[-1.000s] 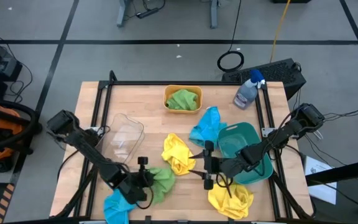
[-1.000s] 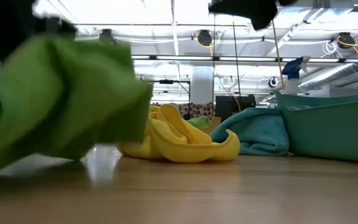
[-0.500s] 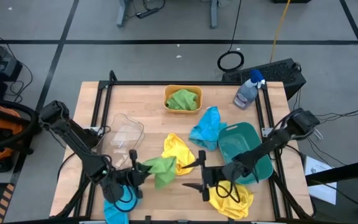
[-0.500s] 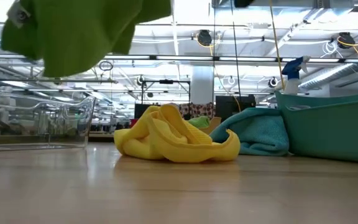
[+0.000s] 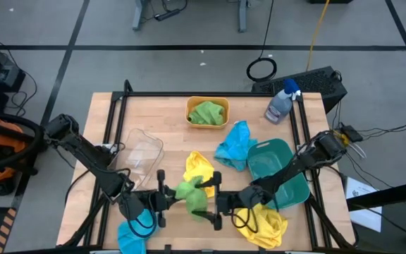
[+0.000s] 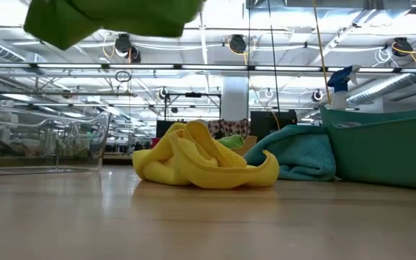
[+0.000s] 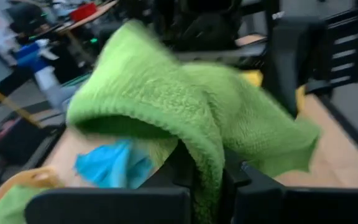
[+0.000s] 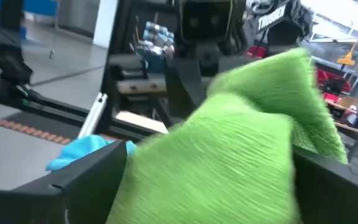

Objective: Sort microfiber towel by color & place in baskets
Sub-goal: Put the green microfiber cloth into the orange bin

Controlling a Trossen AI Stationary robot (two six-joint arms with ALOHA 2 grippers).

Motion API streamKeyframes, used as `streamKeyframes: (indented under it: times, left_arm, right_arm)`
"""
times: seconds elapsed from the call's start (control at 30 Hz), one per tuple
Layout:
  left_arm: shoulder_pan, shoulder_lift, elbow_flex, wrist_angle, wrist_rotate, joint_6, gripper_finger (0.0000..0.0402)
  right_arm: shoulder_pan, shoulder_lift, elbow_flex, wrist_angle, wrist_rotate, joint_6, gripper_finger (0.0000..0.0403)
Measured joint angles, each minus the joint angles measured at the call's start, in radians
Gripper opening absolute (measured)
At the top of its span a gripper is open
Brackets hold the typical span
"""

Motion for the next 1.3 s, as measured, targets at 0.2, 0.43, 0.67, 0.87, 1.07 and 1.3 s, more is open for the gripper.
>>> streamKeyframes:
  times: [0.2,0.43,0.67,0.87,1.07,1.3]
  left_arm:
    - [0.000,0.000,0.000,0.014,0.068,0.044,0.0022]
    - [0.000,0.000,0.000,0.039,0.145,0.079,0.0022]
    - [0.011,0.000,0.000,0.111,0.169,0.128,0.0025]
    - [0.018,0.000,0.000,0.085,0.169,0.052,0.0084]
    - [-0.001,0.000,0.000,-0.010,0.161,-0.071,0.0187]
    - [-0.062,0.000,0.000,-0.065,0.057,-0.141,0.0269]
  right_arm:
    - [-0.015,0.030,0.067,-0.087,0.002,-0.001,0.0391]
    - [-0.017,0.030,0.068,-0.087,0.003,0.034,0.0350]
    - [-0.026,0.030,0.069,-0.119,-0.012,0.074,0.0195]
    - [-0.026,0.027,0.069,-0.169,-0.011,0.067,0.0048]
    - [-0.017,-0.017,0.069,-0.287,0.057,0.079,0.0034]
    - [0.030,-0.103,0.069,-0.497,0.211,0.139,0.0038]
